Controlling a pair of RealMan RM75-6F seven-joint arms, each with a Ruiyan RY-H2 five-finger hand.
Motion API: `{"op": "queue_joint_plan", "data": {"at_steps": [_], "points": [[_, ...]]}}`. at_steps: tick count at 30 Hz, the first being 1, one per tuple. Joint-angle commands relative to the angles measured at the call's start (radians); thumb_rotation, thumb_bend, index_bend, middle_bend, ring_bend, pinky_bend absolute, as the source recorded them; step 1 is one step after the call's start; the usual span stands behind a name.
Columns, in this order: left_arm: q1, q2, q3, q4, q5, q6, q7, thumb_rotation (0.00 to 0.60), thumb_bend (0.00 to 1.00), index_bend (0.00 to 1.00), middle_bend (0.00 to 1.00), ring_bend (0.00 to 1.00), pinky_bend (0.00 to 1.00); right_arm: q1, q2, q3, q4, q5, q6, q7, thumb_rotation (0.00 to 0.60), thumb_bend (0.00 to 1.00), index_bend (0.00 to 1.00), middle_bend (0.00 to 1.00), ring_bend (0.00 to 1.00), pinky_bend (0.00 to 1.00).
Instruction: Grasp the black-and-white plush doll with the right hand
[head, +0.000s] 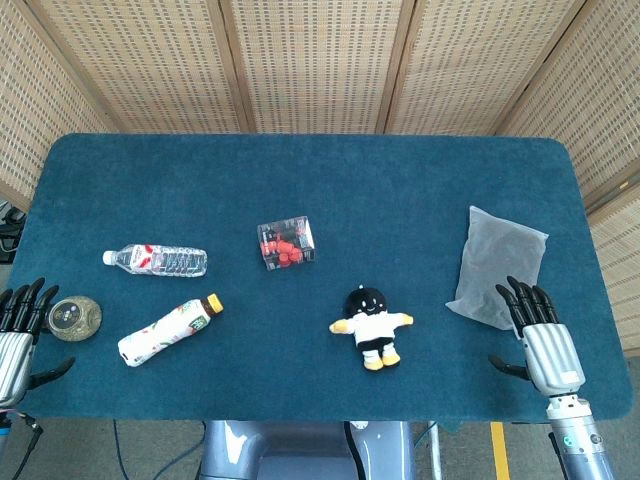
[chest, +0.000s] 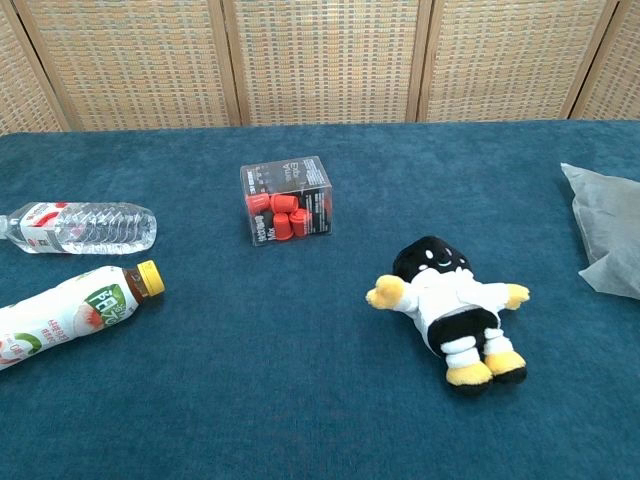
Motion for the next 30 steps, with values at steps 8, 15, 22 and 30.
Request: {"op": "queue_joint_plan", "data": {"at_steps": [8, 15, 22, 30], "points": [[0.003, 0.001, 0.003, -0.005, 0.009, 0.008, 0.008, 0.6, 0.0, 0.0, 0.0, 0.0, 0.0, -0.003, 0.006, 0.002, 0.0, -0.006, 0.002, 0.015, 0.6, 0.21, 0.08, 0.0, 0.0, 0.0], [0.003, 0.002, 0.001, -0.007, 0.014, 0.013, 0.006, 0.6, 0.0, 0.0, 0.0, 0.0, 0.0, -0.002, 0.01, 0.001, -0.003, -0.013, -0.002, 0.035, 0.6, 0.21, 0.09, 0.0, 0.0, 0.0], [0.003, 0.006, -0.001, -0.007, 0.009, 0.011, -0.003, 0.6, 0.0, 0.0, 0.0, 0.0, 0.0, 0.002, 0.009, -0.005, 0.0, -0.022, -0.014, 0.029, 0.6, 0.21, 0.1, 0.0, 0.0, 0.0], [0.002, 0.005, 0.0, -0.009, 0.01, 0.009, 0.001, 0.6, 0.0, 0.0, 0.0, 0.0, 0.0, 0.003, 0.012, -0.002, 0.002, -0.026, -0.015, 0.037, 0.6, 0.21, 0.12, 0.0, 0.0, 0.0]]}}
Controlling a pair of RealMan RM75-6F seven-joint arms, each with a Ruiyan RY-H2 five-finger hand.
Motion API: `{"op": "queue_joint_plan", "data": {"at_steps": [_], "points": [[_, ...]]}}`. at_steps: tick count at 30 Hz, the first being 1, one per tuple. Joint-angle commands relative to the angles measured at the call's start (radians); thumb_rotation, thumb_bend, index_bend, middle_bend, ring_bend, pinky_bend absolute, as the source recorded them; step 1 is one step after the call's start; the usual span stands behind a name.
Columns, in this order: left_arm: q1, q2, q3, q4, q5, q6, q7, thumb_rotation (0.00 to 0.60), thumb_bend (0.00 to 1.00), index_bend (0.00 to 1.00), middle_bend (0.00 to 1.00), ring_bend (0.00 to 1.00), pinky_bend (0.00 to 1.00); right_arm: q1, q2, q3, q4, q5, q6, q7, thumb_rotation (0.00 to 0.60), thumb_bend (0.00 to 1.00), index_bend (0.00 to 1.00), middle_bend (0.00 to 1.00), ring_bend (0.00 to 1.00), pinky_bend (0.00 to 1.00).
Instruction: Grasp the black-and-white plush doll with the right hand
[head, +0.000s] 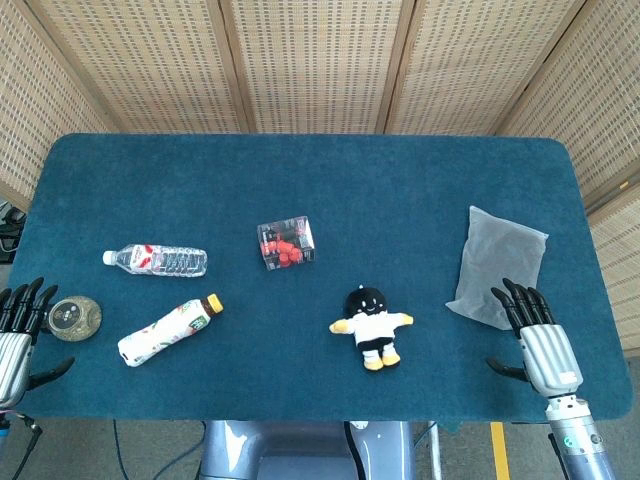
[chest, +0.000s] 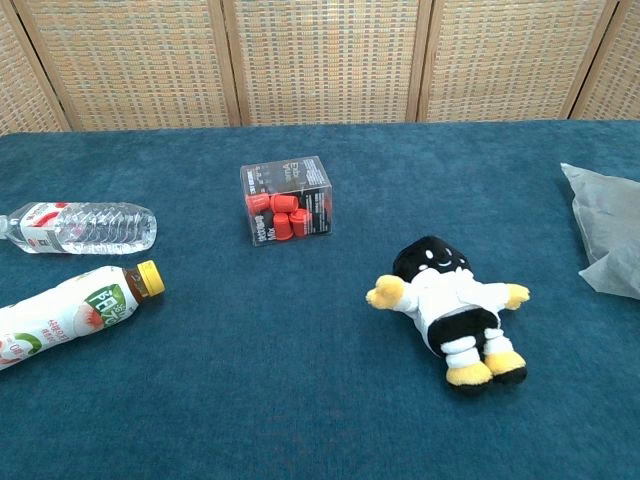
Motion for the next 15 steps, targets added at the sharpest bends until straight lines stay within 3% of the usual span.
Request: {"op": "queue_joint_plan", "data": {"at_steps": [1, 8, 15], "points": [[0.0, -0.001, -0.001, 0.0, -0.001, 0.0, 0.0, 0.6, 0.0, 0.0, 0.0, 0.0, 0.0, 0.002, 0.0, 0.0, 0.001, -0.001, -0.005, -0.001, 0.6, 0.21, 0.13, 0.0, 0.0, 0.0], [-0.005, -0.002, -0.005, -0.002, -0.004, -0.004, 0.005, 0.6, 0.0, 0.0, 0.0, 0.0, 0.0, 0.057, 0.01, 0.013, -0.014, -0.036, -0.059, -0.004, 0.6, 0.21, 0.16, 0.0, 0.0, 0.0], [-0.012, -0.005, -0.012, -0.002, -0.013, -0.014, 0.006, 0.6, 0.0, 0.0, 0.0, 0.0, 0.0, 0.182, 0.035, 0.036, -0.046, -0.086, -0.196, 0.049, 0.6, 0.21, 0.2, 0.0, 0.0, 0.01]]}}
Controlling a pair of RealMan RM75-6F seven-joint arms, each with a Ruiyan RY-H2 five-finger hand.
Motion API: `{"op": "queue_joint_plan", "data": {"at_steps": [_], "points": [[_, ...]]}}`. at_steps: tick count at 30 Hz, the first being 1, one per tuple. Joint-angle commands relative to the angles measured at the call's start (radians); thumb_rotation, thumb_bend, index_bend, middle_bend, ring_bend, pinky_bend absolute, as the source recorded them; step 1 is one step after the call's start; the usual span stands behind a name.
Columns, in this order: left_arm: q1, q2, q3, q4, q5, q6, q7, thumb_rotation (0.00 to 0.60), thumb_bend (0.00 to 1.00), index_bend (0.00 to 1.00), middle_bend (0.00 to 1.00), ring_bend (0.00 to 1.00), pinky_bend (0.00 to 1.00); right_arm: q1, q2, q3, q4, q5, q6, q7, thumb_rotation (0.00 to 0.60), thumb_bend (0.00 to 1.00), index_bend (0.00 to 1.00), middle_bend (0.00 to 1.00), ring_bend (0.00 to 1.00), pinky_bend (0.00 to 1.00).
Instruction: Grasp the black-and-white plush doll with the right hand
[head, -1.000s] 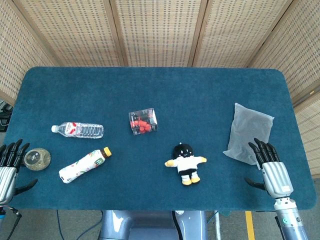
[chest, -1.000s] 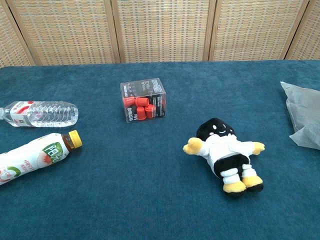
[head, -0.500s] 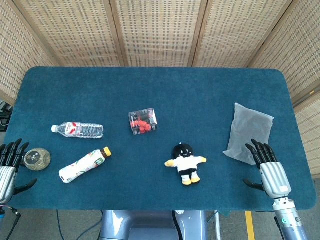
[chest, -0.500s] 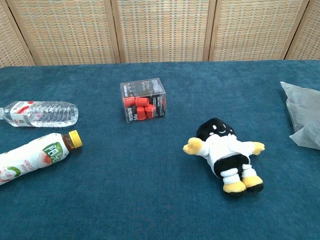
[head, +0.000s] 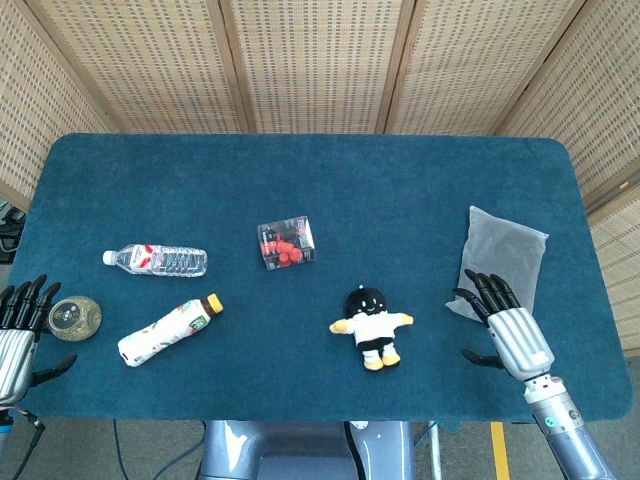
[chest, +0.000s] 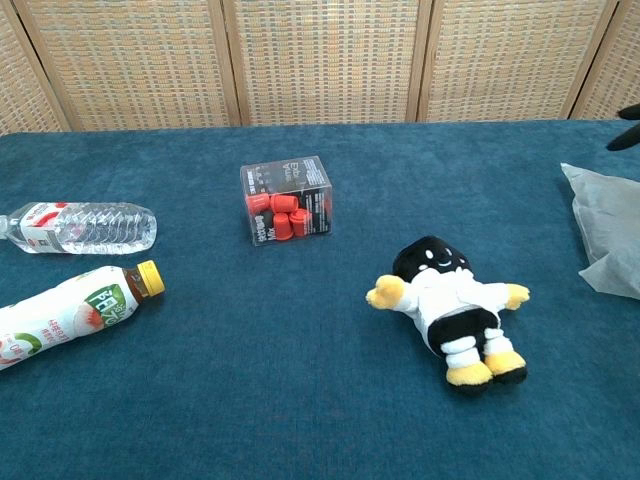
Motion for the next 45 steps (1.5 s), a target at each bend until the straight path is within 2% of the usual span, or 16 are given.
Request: {"op": "queue_joint_plan", "data": {"at_steps": [1, 8, 15, 18, 29, 38, 45], "points": [[-0.004, 0.0, -0.005, 0.002, -0.009, -0.006, -0.003, 0.6, 0.0, 0.0, 0.0, 0.0, 0.0, 0.066, 0.008, 0.019, -0.035, -0.025, -0.067, 0.008, 0.6, 0.21, 0.2, 0.0, 0.0, 0.01], [-0.01, -0.001, -0.008, 0.007, -0.023, -0.022, -0.01, 0.6, 0.0, 0.0, 0.0, 0.0, 0.0, 0.145, -0.045, 0.043, -0.136, -0.01, -0.156, -0.073, 0.6, 0.22, 0.24, 0.0, 0.0, 0.02], [-0.012, 0.006, -0.009, 0.007, -0.031, -0.029, -0.031, 0.6, 0.0, 0.0, 0.0, 0.0, 0.0, 0.186, -0.107, 0.061, -0.205, 0.042, -0.208, -0.171, 0.6, 0.38, 0.35, 0.02, 0.0, 0.05], [-0.014, 0.008, -0.007, 0.007, -0.03, -0.033, -0.041, 0.6, 0.0, 0.0, 0.0, 0.0, 0.0, 0.197, -0.145, 0.07, -0.228, 0.094, -0.224, -0.253, 0.6, 0.41, 0.37, 0.03, 0.0, 0.05], [-0.016, 0.014, 0.001, 0.003, -0.019, -0.037, -0.055, 0.6, 0.0, 0.0, 0.0, 0.0, 0.0, 0.235, -0.264, 0.108, -0.241, 0.29, -0.244, -0.45, 0.6, 0.41, 0.38, 0.03, 0.0, 0.05], [-0.014, 0.026, -0.003, 0.004, -0.025, -0.031, -0.085, 0.6, 0.0, 0.0, 0.0, 0.0, 0.0, 0.283, -0.369, 0.136, -0.243, 0.461, -0.208, -0.657, 0.6, 0.41, 0.39, 0.03, 0.0, 0.05], [-0.014, 0.031, -0.003, 0.006, -0.026, -0.03, -0.101, 0.6, 0.0, 0.0, 0.0, 0.0, 0.0, 0.321, -0.423, 0.148, -0.219, 0.563, -0.197, -0.741, 0.6, 0.41, 0.4, 0.03, 0.0, 0.05]]}}
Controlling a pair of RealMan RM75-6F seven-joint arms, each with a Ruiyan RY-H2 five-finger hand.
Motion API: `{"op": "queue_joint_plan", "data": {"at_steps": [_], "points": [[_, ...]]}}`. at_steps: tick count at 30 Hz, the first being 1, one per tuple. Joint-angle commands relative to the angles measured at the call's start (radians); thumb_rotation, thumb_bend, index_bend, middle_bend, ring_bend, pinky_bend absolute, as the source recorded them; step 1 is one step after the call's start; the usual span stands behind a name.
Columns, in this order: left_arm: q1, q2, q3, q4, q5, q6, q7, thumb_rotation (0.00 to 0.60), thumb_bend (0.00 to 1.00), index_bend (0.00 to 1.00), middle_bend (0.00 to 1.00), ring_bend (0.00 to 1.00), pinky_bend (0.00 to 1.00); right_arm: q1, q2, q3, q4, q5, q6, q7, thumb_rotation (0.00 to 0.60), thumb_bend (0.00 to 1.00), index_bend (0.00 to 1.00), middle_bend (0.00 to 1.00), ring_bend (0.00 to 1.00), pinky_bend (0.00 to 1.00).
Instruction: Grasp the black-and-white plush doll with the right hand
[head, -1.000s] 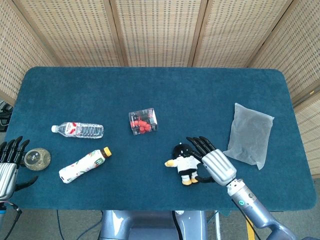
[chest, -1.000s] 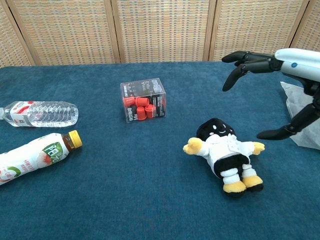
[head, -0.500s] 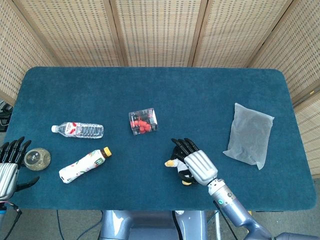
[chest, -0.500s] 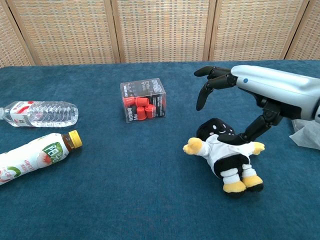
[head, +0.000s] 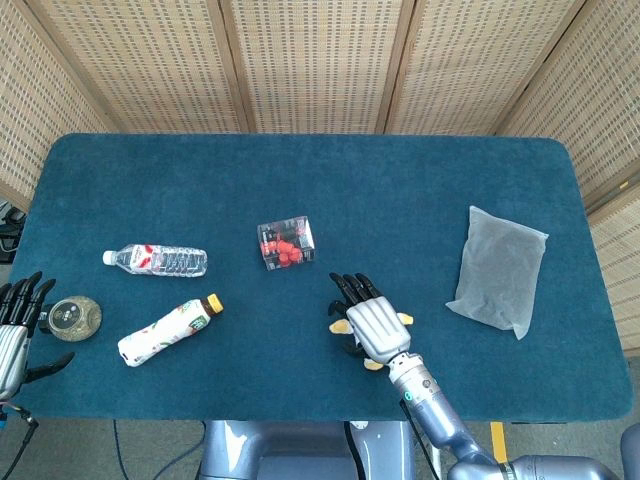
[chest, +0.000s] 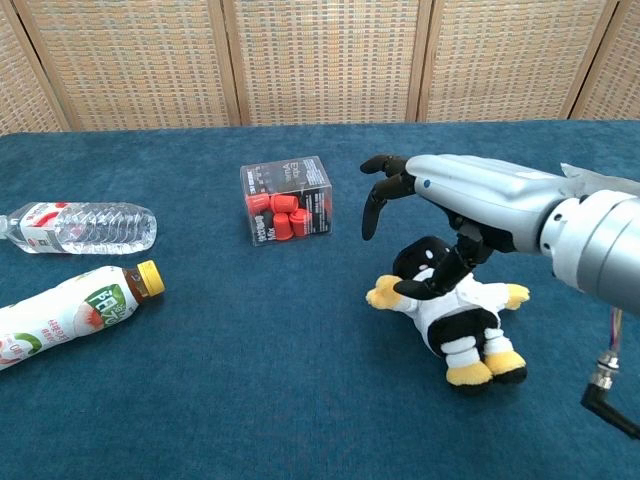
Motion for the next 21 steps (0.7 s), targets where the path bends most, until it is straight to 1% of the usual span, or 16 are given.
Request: {"op": "queue_joint_plan", "data": {"at_steps": [1, 7, 11, 15, 21], "points": [[0.0, 0.001, 0.0, 0.001, -0.001, -0.001, -0.002, 0.6, 0.0, 0.0, 0.0, 0.0, 0.0, 0.029, -0.034, 0.012, 0.019, 0.06, 0.004, -0.041, 0.6, 0.41, 0.4, 0.03, 0.0, 0.05], [-0.001, 0.002, -0.002, 0.002, -0.005, -0.002, -0.007, 0.6, 0.0, 0.0, 0.0, 0.0, 0.0, 0.062, -0.061, 0.021, 0.04, 0.132, 0.007, -0.083, 0.6, 0.41, 0.4, 0.03, 0.0, 0.05], [-0.001, 0.003, -0.001, 0.001, -0.004, -0.002, -0.009, 0.6, 0.0, 0.0, 0.0, 0.0, 0.0, 0.077, -0.074, 0.021, 0.061, 0.159, 0.009, -0.099, 0.6, 0.41, 0.41, 0.04, 0.0, 0.05], [0.0, 0.005, -0.002, 0.001, -0.004, 0.001, -0.013, 0.6, 0.0, 0.0, 0.0, 0.0, 0.0, 0.09, -0.084, 0.02, 0.078, 0.193, 0.013, -0.118, 0.6, 0.4, 0.44, 0.06, 0.0, 0.05], [0.0, 0.006, 0.001, -0.001, 0.001, 0.001, -0.013, 0.6, 0.0, 0.0, 0.0, 0.0, 0.0, 0.104, -0.092, 0.017, 0.097, 0.22, 0.022, -0.127, 0.6, 0.38, 0.45, 0.07, 0.0, 0.05]]}}
